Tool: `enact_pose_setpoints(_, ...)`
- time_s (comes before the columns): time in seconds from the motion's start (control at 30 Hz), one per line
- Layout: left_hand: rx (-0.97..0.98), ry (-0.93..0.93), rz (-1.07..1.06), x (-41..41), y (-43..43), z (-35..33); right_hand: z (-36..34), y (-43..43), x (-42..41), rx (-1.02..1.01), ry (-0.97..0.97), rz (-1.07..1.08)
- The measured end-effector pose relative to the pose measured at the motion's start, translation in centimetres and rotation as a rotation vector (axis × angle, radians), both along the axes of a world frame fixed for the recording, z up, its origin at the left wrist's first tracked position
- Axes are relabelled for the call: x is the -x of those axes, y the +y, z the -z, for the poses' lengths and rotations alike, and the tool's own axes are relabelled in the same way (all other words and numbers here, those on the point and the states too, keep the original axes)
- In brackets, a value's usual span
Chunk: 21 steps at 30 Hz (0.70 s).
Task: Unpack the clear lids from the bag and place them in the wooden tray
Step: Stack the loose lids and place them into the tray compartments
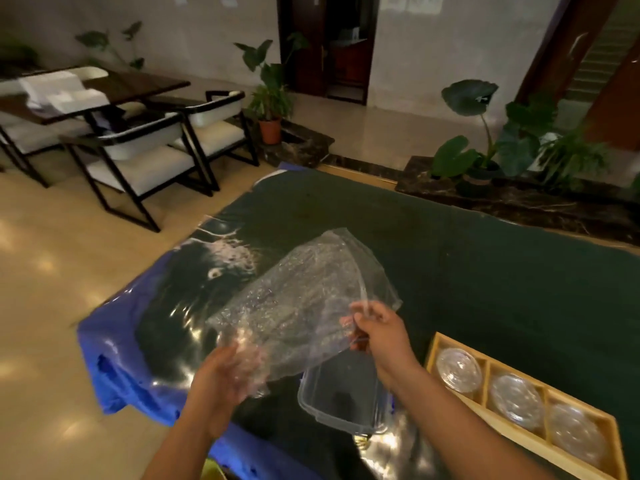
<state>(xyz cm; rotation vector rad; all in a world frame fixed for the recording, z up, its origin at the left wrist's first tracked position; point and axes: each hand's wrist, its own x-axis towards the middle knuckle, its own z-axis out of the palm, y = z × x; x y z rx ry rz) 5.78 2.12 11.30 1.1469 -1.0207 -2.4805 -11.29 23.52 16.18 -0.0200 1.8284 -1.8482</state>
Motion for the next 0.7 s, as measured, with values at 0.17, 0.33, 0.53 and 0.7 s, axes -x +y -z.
enact_pose_setpoints(0.17, 0.214, -0.14, 0.039, -1.7, -2.2, 1.7, 0.4, -3.7, 1.8, -0.012, -0.086, -0.07)
enact_pose_setpoints(0.33, 0.214, -0.157, -0.305, -0.3, -3.9, 3.1, 1.1, -5.8, 0.7, -0.023, -0.088, -0.009)
enact_pose_setpoints(0.53, 0.218, -0.218, -0.482, 2.5, -5.2, 5.1, 1.2, -3.1, -0.6, -0.073, -0.136, -0.054)
enact_pose_setpoints(0.7, 0.15, -0.302, -0.351, 4.1, -5.5, 6.8, 2.6, 0.3, 0.0, -0.172, -0.104, -0.026)
